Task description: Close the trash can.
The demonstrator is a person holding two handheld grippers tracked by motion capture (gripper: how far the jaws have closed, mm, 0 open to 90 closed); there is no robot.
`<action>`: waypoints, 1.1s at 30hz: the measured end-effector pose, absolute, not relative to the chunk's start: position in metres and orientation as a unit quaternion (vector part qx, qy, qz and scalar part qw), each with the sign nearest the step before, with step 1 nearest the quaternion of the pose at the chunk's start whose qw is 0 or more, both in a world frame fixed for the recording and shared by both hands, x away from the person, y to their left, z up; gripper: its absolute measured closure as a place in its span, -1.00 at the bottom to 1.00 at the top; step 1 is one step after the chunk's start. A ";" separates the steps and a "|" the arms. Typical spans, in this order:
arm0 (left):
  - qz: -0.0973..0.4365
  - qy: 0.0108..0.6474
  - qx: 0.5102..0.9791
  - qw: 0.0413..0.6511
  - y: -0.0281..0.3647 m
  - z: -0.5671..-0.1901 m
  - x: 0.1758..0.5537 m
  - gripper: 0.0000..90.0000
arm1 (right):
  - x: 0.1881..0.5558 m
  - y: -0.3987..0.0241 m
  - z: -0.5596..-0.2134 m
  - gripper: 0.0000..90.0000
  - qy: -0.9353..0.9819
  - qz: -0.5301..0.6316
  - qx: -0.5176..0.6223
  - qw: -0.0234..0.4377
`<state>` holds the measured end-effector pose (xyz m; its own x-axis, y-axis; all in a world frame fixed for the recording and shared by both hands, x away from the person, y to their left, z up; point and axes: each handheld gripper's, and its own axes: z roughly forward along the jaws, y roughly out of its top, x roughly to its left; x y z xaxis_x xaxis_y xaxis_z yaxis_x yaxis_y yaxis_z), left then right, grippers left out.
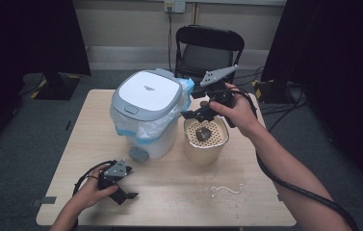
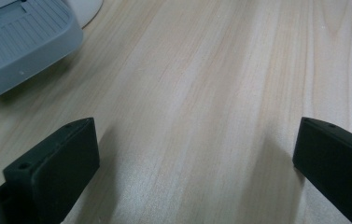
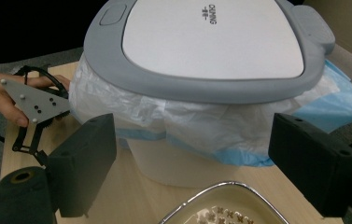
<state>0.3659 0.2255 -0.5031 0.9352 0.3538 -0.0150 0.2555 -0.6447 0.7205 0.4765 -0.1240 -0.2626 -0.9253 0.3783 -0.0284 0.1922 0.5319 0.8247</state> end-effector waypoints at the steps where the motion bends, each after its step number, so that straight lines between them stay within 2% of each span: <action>1: 0.064 0.169 0.904 0.387 0.225 -0.503 0.366 -1.00 | 0.476 -0.125 -0.264 -0.67 0.869 0.455 0.165 0.102; 33: 0.065 0.169 0.904 0.388 0.225 -0.503 0.366 -1.00 | 0.447 -0.158 -0.301 -0.67 0.876 0.445 0.164 0.089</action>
<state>0.3657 0.2254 -0.5034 0.9345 0.3558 -0.0141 0.2555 -0.6423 0.7226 0.4473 -0.1585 -0.3007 -0.9305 0.3662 -0.0102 0.2078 0.5505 0.8086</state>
